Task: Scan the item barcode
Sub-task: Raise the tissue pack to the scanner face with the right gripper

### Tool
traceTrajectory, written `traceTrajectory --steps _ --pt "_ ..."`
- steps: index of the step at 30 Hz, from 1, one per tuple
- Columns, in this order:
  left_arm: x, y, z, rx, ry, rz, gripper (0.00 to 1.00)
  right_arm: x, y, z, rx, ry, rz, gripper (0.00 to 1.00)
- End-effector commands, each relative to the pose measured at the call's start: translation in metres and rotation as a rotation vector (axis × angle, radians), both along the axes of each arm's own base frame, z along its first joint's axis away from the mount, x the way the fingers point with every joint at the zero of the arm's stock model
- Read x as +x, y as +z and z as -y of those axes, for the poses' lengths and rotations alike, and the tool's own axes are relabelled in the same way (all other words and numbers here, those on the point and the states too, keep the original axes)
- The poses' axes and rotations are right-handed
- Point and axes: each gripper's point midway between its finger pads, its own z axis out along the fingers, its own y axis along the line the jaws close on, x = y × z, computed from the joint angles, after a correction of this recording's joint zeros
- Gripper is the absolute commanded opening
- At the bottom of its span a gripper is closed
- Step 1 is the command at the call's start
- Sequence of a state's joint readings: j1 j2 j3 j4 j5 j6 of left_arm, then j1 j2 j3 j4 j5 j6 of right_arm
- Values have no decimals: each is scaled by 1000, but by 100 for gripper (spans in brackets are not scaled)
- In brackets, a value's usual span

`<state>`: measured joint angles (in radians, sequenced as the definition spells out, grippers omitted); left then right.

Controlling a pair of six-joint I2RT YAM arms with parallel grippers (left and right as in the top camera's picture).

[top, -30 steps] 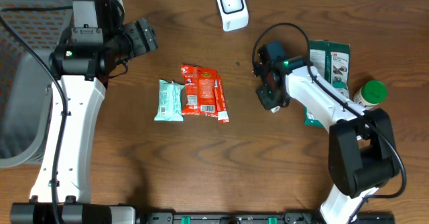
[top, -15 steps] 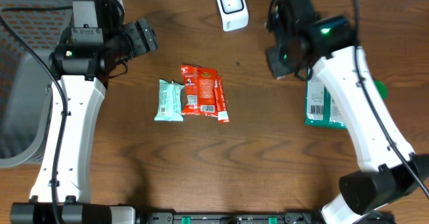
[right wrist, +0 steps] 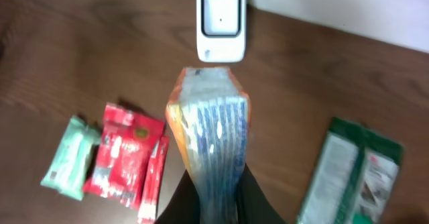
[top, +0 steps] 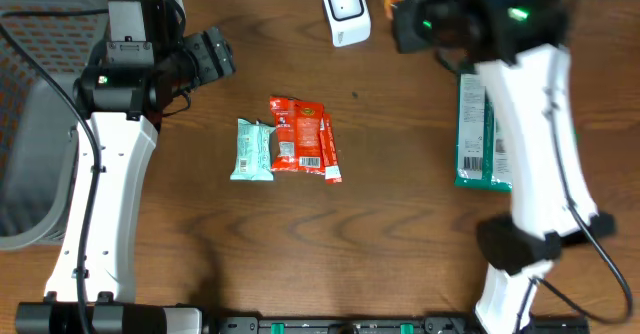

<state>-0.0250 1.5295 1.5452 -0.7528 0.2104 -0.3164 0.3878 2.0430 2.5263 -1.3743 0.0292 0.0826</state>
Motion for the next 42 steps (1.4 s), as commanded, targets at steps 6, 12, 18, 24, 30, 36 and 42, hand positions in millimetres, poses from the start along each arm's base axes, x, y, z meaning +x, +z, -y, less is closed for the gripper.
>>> traceTrajectory --steps 6,12,18,24,30,36,42 --pt "-1 4 -2 7 -1 10 88 84 -61 -25 -65 -18 92 1" --pt "-1 4 -2 7 -1 10 88 134 -103 -38 -96 -24 170 1" --pt "-1 4 -2 7 -1 10 88 168 -151 -42 -132 -43 206 1" --pt "-1 4 -2 7 -1 10 88 183 -178 -54 -98 -22 219 1" --pt "-1 4 -2 7 -1 10 88 186 -177 -59 -58 -27 232 1" --pt "-1 4 -2 7 -1 10 88 188 -180 -61 -11 -35 220 1" --pt "-1 4 -2 7 -1 10 88 197 -193 -49 59 -125 195 1"
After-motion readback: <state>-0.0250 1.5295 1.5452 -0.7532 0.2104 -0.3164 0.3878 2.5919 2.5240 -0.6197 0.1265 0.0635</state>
